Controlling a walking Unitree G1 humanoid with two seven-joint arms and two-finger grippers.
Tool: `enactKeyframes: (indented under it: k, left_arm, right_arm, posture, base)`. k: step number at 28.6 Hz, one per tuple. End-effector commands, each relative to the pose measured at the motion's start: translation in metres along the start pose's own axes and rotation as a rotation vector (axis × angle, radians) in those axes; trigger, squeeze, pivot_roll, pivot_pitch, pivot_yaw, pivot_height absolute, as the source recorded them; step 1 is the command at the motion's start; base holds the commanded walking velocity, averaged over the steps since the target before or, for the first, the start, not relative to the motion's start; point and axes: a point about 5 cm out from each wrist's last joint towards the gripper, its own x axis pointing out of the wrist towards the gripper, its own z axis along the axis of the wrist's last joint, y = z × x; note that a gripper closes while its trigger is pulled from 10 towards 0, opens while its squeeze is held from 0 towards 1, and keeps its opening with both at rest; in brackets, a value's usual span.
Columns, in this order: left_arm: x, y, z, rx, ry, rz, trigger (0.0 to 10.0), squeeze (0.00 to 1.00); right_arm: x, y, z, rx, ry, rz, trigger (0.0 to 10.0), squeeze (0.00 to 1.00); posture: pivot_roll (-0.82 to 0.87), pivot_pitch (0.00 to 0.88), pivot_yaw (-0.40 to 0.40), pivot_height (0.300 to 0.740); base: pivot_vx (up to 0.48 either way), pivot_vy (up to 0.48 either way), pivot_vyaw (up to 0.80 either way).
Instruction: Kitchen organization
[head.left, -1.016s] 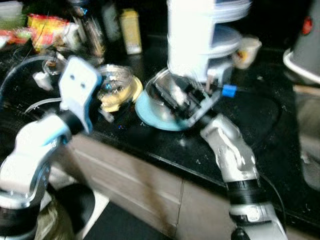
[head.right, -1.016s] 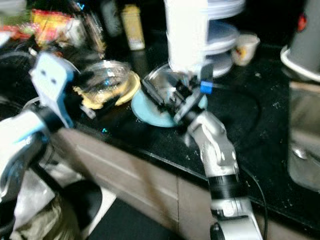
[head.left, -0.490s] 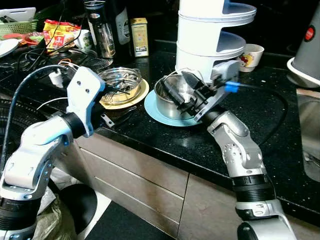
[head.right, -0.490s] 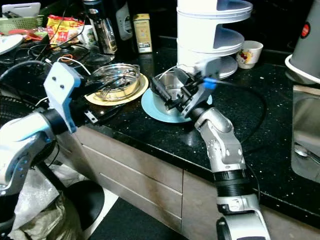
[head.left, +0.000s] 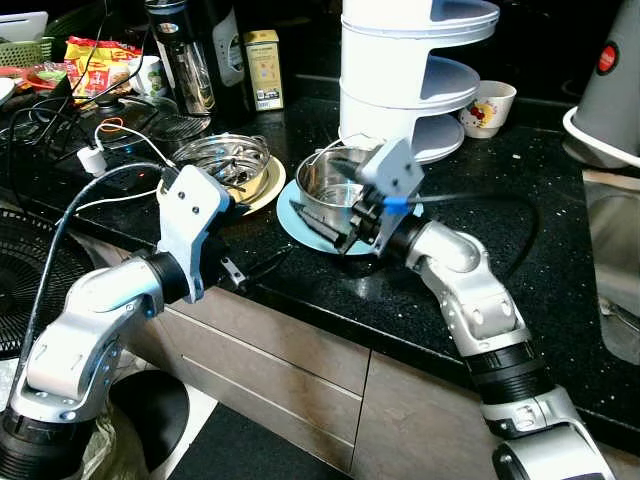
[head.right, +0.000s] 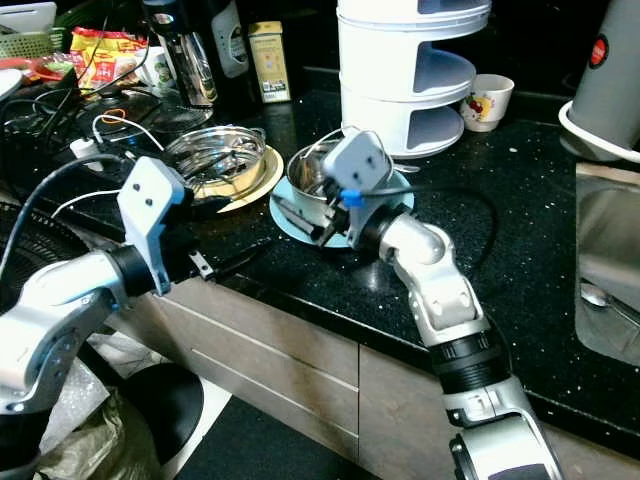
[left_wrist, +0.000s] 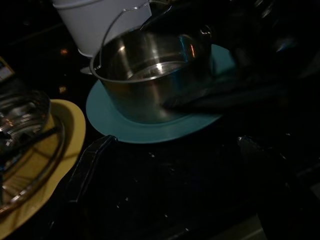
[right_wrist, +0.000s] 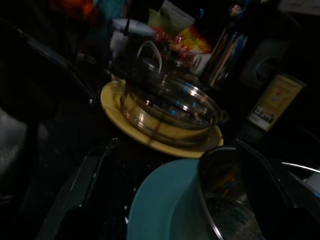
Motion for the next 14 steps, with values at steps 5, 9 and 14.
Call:
enactKeyframes:
  k: [5,9,14]
  left_arm:
    - [-0.005,-0.008,-0.009,-0.02,0.054,-0.037,10.0,0.0]
    - [-0.005,-0.016,-0.009,-0.041,0.054,-0.065,10.0,0.0]
    - [-0.004,-0.023,-0.012,-0.053,0.065,-0.082,10.0,0.0]
  right_arm:
    - [0.013,-0.004,0.003,-0.108,0.108,0.013,10.0,0.0]
    - [0.013,-0.012,0.006,-0.142,0.168,0.032,10.0,0.0]
    - [0.006,-0.017,0.002,-0.172,0.291,0.12,10.0,0.0]
  posture:
    - [0.02,0.0,0.005,0.74]
    - [0.03,0.0,-0.001,0.74]
    - [0.03,0.0,-0.007,0.74]
  base:
    - [0.0,0.0,0.0]
    - [0.0,0.0,0.0]
    - [0.0,0.0,0.0]
